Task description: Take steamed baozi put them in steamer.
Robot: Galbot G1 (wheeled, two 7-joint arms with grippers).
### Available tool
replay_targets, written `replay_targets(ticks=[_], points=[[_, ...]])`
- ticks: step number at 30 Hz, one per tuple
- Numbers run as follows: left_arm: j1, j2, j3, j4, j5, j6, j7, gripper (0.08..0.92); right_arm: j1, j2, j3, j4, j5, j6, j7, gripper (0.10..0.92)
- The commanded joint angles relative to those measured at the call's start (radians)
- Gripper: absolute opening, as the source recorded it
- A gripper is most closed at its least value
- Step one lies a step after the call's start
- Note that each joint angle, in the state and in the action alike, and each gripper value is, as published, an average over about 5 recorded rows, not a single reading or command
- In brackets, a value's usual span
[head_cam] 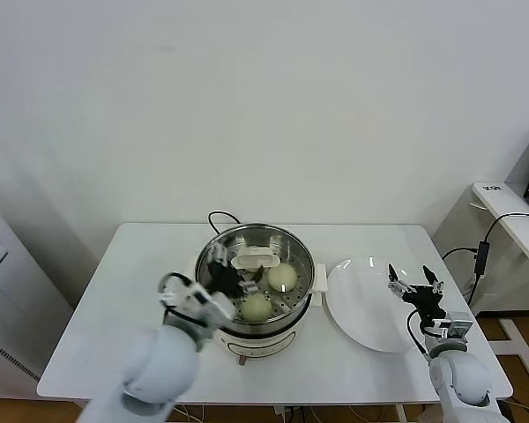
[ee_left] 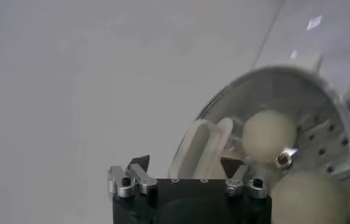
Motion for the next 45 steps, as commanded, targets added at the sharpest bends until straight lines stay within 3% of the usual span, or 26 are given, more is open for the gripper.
replay_targets(ticks=[1,10,18,24,45], points=[[0.063,0.069,-0.451,-0.028,-1.148,-0.26,-0.29,0.822,0.008,0.015,0.005,0.0,-0.034,0.009,-0.013,0.823],[0.193,0.062,-0.548,0.101,-1.139,-0.291,-0.369,0.823,-0.01,0.01,0.003,0.016,-0.109,0.013,-0.032,0.823],[0.308,0.093,-0.574,0.227,-0.977,-0.332,-0.352,0.823,-0.014,0.013,0.009,0.022,-0.095,0.023,-0.033,0.823],[0.324,0.094,-0.545,0.309,-0.904,-0.357,-0.348,0.823,-0.014,0.021,0.004,0.027,-0.099,0.019,-0.028,0.823],[0.335,0.063,-0.494,0.306,-0.877,-0.351,-0.342,0.823,-0.018,0.022,0.009,0.027,-0.122,-0.004,-0.031,0.823]])
